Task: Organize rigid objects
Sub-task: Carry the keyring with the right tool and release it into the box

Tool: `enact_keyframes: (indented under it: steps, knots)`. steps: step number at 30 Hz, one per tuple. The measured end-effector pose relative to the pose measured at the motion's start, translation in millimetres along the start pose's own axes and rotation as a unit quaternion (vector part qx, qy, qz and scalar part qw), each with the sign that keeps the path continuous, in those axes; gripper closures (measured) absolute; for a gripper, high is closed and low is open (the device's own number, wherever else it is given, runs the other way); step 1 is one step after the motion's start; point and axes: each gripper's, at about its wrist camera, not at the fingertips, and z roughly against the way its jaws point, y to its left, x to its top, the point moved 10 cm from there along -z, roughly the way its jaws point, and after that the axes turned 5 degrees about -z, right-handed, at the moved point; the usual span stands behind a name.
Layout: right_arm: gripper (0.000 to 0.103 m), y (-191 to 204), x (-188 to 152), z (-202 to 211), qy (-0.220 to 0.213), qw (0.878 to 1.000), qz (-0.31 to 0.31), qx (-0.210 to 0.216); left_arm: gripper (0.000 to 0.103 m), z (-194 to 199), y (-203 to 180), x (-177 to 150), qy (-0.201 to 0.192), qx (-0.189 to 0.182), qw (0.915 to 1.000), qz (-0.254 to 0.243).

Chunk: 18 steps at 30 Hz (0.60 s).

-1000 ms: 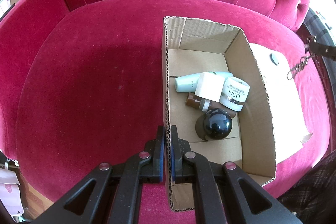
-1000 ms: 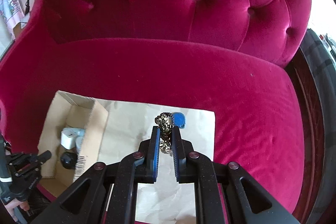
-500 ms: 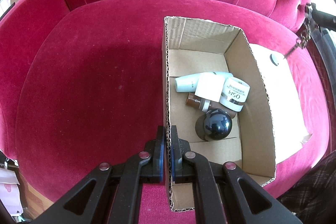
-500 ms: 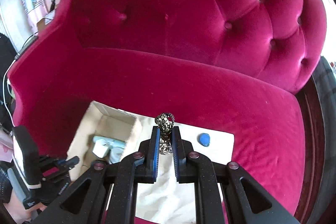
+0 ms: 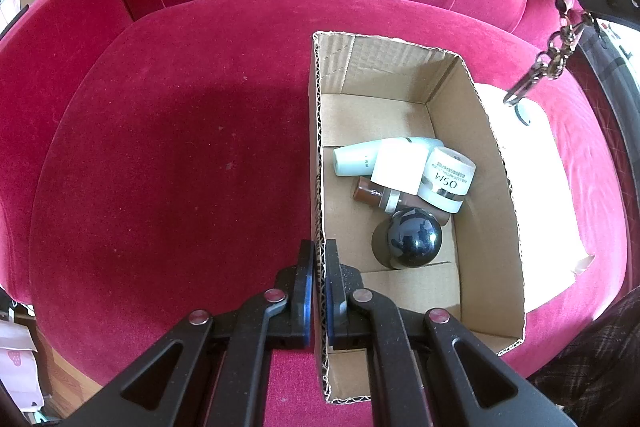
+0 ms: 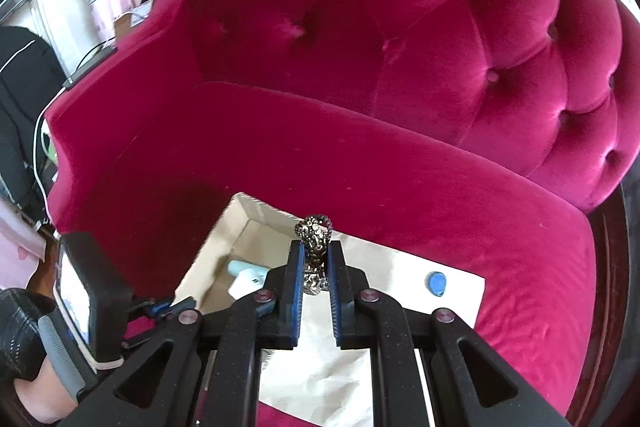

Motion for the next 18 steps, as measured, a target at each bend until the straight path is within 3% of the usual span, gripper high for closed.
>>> enact_keyframes:
  steps: [18]
  knots:
    - [0.093, 48.1, -14.5, -40.1, 0.039, 0.997, 0.043, 0.044, 0.099, 1.2, -0.8, -0.3, 0.000, 0.000, 1.0000, 0.000]
